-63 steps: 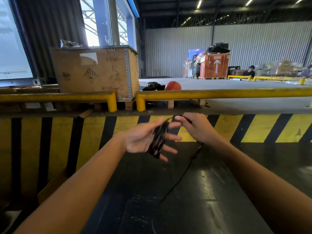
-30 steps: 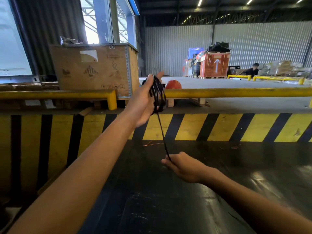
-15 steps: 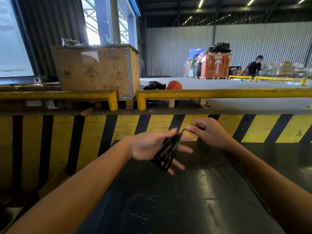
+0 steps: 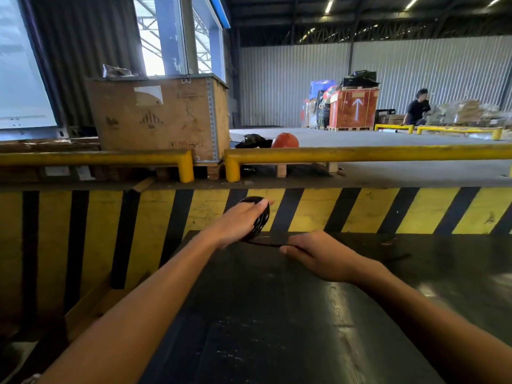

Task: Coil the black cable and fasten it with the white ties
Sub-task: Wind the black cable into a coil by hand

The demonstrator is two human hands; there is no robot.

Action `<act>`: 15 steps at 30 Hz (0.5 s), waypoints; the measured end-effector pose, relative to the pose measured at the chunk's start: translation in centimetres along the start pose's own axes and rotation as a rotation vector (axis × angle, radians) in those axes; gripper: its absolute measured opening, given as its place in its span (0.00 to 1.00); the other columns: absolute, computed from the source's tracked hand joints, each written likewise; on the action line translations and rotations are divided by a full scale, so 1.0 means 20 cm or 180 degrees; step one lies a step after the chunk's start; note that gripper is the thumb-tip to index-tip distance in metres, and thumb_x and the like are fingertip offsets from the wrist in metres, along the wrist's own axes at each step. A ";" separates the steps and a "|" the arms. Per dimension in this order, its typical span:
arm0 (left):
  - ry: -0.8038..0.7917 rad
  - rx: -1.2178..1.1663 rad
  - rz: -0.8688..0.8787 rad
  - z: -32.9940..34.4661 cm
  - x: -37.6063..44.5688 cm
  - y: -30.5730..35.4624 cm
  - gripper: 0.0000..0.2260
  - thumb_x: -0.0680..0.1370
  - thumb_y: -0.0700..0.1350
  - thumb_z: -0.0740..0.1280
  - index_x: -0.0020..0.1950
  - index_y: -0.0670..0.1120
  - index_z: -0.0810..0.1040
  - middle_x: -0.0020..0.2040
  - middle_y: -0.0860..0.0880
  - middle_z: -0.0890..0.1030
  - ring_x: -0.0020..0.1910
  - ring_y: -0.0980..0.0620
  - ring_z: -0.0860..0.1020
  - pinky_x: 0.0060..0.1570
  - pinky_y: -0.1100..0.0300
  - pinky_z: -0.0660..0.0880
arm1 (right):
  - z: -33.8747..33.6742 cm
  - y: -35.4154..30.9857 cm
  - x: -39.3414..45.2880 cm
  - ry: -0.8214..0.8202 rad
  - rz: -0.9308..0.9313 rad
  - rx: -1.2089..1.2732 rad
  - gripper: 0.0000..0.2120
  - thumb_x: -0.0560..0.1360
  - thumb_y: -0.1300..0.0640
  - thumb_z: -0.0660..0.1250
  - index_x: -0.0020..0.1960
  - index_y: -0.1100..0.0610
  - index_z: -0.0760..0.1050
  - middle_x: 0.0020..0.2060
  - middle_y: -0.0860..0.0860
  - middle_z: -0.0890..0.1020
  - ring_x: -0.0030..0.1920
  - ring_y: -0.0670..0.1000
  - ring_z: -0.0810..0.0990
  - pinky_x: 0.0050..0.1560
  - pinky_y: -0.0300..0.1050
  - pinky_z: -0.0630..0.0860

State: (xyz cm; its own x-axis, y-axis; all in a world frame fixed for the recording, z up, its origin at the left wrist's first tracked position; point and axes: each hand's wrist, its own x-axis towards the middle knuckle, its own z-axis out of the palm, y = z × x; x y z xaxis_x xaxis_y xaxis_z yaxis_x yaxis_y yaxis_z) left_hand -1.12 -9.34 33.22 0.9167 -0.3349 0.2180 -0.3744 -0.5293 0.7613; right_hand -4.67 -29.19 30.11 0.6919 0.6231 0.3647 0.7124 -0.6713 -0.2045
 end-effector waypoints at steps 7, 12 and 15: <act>-0.2072 -0.1660 -0.0610 0.06 -0.14 0.00 0.17 0.80 0.60 0.52 0.65 0.61 0.71 0.66 0.50 0.74 0.55 0.43 0.80 0.53 0.50 0.78 | -0.24 0.07 0.01 0.0540 -0.0050 0.0027 0.14 0.74 0.43 0.63 0.40 0.53 0.78 0.33 0.47 0.80 0.34 0.44 0.78 0.37 0.36 0.73; -0.2741 -0.3047 -0.0070 0.09 -0.15 0.06 0.22 0.79 0.59 0.51 0.71 0.57 0.68 0.65 0.43 0.77 0.46 0.44 0.83 0.54 0.41 0.77 | -0.14 0.10 -0.02 0.0979 0.0275 0.1231 0.15 0.77 0.46 0.57 0.44 0.54 0.77 0.36 0.50 0.80 0.36 0.45 0.78 0.38 0.37 0.75; -0.2679 -0.3647 0.0305 0.09 -0.15 0.12 0.24 0.80 0.58 0.50 0.73 0.52 0.66 0.63 0.39 0.78 0.43 0.45 0.84 0.55 0.40 0.76 | 0.02 0.06 -0.05 0.0892 0.0701 0.2354 0.16 0.81 0.53 0.53 0.53 0.62 0.76 0.42 0.64 0.81 0.38 0.53 0.79 0.40 0.47 0.76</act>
State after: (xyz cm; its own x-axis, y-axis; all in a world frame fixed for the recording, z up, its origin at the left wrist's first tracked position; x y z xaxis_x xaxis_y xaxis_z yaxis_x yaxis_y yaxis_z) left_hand -5.00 -10.96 33.28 0.3879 -0.9033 0.1832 0.2608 0.2981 0.9182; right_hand -4.36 -30.51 29.20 0.8398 0.3187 0.4396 0.5246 -0.2674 -0.8083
